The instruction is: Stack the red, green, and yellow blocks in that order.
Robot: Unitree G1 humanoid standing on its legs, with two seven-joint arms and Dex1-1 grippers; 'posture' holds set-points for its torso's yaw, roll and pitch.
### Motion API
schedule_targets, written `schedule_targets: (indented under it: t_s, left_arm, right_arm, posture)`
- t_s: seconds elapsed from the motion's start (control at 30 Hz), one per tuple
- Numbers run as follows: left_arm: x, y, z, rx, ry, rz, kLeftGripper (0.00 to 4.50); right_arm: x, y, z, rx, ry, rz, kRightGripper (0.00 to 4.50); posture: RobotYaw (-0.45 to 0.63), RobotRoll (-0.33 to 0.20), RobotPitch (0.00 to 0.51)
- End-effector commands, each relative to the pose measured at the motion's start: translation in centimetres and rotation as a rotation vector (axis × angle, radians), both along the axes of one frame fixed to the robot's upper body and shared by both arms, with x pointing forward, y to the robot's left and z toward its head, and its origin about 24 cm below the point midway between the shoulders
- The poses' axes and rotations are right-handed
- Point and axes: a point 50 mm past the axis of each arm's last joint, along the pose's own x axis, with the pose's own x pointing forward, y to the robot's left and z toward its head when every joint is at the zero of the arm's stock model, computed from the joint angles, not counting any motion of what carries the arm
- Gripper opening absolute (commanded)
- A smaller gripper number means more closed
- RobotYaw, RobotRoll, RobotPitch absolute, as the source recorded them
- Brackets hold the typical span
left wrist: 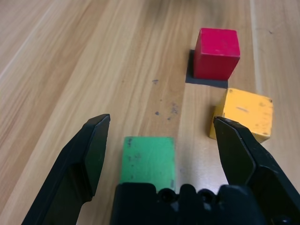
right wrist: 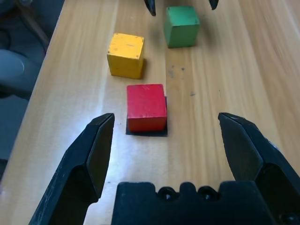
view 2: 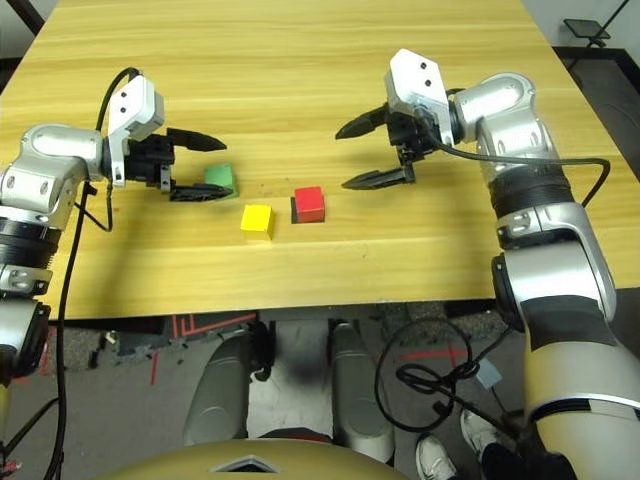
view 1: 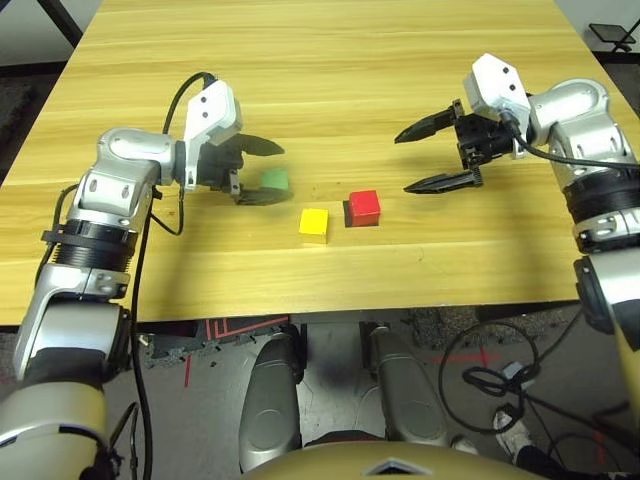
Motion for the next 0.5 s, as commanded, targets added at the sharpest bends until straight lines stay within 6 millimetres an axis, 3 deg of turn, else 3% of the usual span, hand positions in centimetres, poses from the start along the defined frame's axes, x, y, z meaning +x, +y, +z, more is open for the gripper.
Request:
schedule_targets:
  t_s: [0.03, 0.37, 0.5]
  left_arm:
    - [0.53, 0.30, -0.73, 0.053, 0.032, 0.014, 4.50]
    - [0.88, 0.92, -1.68, 0.146, 0.132, 0.076, 4.50]
    - [1.00, 0.54, -1.56, 0.123, 0.128, 0.090, 3.32]
  right_arm:
    - [-0.77, -0.41, 0.70, 0.020, -0.017, -0.023, 4.48]
    - [-1.40, -1.02, 0.90, 0.039, -0.014, -0.074, 4.48]
    - [-1.28, -0.96, 0.97, 0.045, -0.013, -0.078, 4.50]
  posture:
    - [0.12, -0.051, 0.214]
    - [0.11, -0.046, 0.220]
    - [0.11, -0.043, 0.221]
